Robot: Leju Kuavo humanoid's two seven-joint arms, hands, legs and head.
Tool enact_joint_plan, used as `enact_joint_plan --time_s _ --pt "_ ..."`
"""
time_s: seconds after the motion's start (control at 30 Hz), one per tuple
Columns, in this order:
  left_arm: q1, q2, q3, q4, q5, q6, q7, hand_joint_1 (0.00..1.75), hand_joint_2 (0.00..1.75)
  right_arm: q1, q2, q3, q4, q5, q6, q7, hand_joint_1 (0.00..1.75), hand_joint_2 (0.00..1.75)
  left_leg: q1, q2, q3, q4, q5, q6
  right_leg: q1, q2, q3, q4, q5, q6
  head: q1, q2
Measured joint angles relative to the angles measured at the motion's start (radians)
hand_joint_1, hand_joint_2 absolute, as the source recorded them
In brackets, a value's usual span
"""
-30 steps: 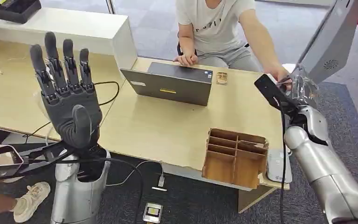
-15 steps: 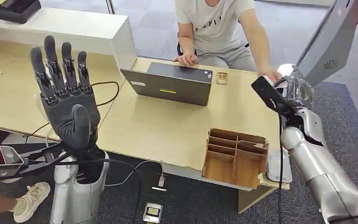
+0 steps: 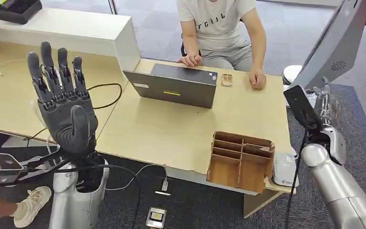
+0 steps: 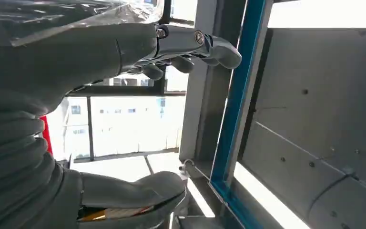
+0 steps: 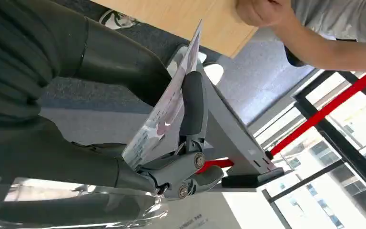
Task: Pass the card to the sensor for recognition and then transmit it.
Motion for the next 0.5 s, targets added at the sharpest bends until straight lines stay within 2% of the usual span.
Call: enact_joint_plan --time_s 0.23,0.5 --pt "0.040 0.019 0.005 -0.049 -0.021 0.072 0.000 0.00 1.75 0.151 -0.083 -0.069 -0.149 -0.037 -0.055 0.024 1.75 1.75 0.000 0.000 0.000 0.000 0.000 0.000 0.000 0.000 0.000 0.000 0.000 0.000 0.000 0.000" --pt "0.075 0.048 0.003 -0.111 -0.034 0.157 0.000 0.00 1.75 0.263 -0.145 -0.138 -0.220 -0.090 -0.113 0.015 1.75 1.75 -0.001 0.000 0.000 0.000 0.000 0.000 -0.001 0.000 0.000 0.000 0.000 0.000 0.000 0.000"
